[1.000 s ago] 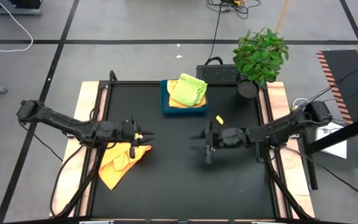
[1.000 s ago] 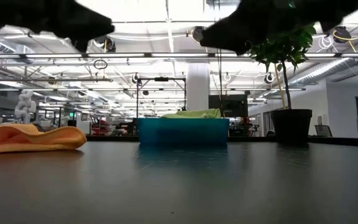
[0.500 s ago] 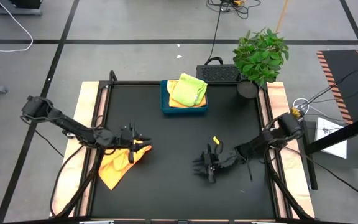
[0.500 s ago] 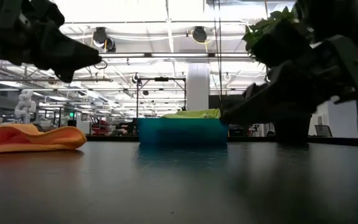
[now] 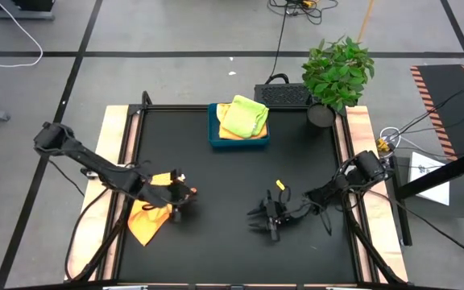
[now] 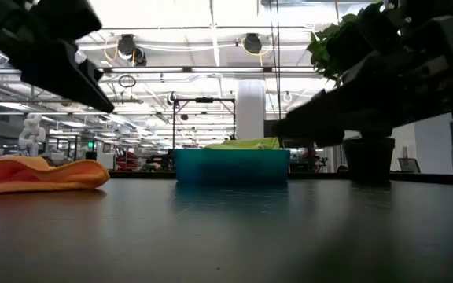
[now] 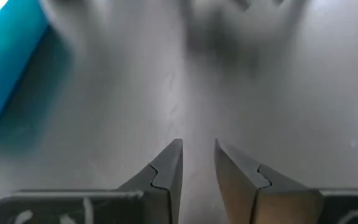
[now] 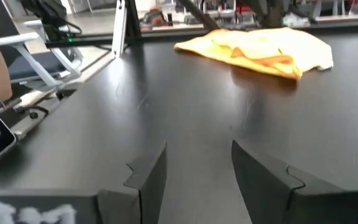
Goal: Fold microfiber towels
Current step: Fold the orange microfiber cloth
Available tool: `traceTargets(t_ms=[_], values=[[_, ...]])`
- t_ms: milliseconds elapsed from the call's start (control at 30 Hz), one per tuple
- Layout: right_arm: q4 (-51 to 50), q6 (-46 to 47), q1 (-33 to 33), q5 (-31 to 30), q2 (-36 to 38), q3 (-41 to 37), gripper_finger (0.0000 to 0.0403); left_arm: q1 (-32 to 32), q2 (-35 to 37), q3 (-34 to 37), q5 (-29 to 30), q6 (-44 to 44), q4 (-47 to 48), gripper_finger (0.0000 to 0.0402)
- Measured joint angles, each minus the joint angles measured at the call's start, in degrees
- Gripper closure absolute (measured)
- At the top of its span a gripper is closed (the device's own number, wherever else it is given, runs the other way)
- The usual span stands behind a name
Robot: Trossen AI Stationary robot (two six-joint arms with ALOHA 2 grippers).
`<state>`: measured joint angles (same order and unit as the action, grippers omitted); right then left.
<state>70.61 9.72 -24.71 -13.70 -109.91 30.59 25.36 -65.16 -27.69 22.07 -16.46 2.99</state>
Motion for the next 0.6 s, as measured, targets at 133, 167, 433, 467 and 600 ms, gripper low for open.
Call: traceTargets(t_ms=[133,167,433,467,600], values=[[1.72,-1.11,0.0,0.0,0.0,0.02,0.0232,1.45,-4.54,-9.72,-0.54,-3.23,16.46,0.0309],[1.7,-1.24,0.0,0.0,0.0,0.02,0.0232,1.62,-5.96,-11.46,-1.97,-3.73,18.6,0.0309],[1.22,-1.4,0.0,0.0,0.0,0.02,0.0232,3.32,-13.31,-16.55,-11.08,-9.43,36.33,0.0309],[1.41,-1.4,0.0,0.0,0.0,0.02,0.0232,3.37,-13.59,-16.91,-11.24,-9.56,37.72,0.0309],[2.44,-1.43,0.54,0.0,0.0,0.04,0.0232,3.22,-13.62,-17.98,-11.35,-9.59,39.32,0.0309]])
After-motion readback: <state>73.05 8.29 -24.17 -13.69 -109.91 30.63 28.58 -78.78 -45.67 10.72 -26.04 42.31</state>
